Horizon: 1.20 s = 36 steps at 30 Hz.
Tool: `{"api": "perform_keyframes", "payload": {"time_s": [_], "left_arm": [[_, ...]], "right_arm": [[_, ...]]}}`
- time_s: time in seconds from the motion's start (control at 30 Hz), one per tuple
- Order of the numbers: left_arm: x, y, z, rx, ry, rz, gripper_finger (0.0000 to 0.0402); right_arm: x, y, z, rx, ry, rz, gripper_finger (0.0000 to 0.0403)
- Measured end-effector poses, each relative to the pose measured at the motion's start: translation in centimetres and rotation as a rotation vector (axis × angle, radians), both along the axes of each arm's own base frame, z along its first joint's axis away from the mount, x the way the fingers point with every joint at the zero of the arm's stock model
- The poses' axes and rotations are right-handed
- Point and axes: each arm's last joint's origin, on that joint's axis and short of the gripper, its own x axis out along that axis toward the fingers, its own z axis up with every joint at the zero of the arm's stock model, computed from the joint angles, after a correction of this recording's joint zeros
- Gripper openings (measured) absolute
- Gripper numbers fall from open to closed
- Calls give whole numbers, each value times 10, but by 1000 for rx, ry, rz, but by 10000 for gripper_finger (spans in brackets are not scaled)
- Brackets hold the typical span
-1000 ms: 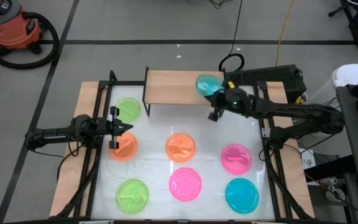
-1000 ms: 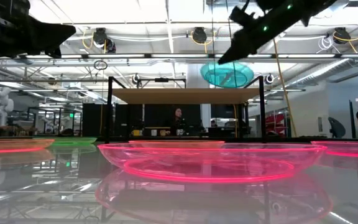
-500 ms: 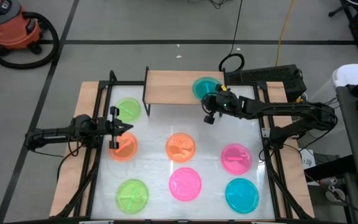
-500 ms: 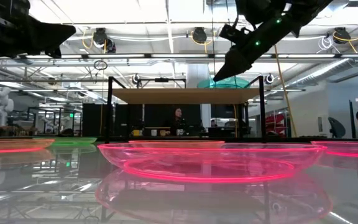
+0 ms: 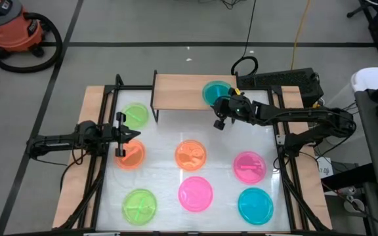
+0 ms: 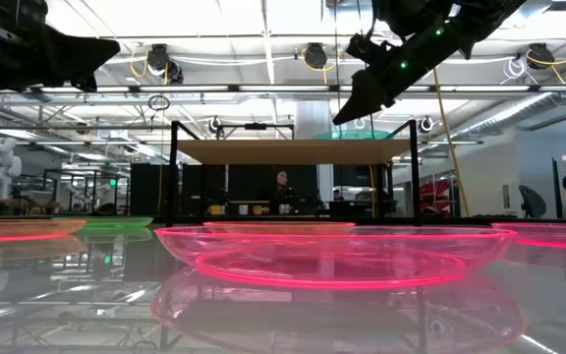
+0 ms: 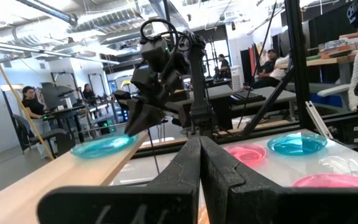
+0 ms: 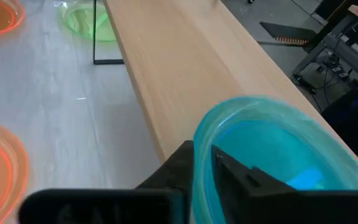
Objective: Place and stack plates onto a shelf
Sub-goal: Put the top blue plate on the shelf, then stack the top green plate on top of the blue plate on the shelf
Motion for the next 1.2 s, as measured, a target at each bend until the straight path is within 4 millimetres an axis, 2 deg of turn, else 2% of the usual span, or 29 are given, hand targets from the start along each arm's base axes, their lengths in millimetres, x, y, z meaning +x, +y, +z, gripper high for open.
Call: {"api": "perform_keyframes", "payload": {"time_s": [0.13,0.27,0.43,0.63,0.9,1.03,1.2], "left_arm": [[0,0,0,0,1,0,8],[0,0,0,0,1,0,8],[0,0,0,0,0,0,8],[0,0,0,0,0,0,8],[0,0,0,0,-1,0,8],[-1,0,3,-2,-33,-1,8],[-5,-1,16,1,-167,-10,8]], "right_arm": [[0,0,0,13,-11,-8,93],[1,9,5,56,-50,57,119],[6,35,15,239,-182,249,127],[12,74,23,145,-218,411,128],[-2,115,31,88,-248,481,128],[-17,125,37,60,-284,471,128],[-35,133,44,52,-351,484,128]]}}
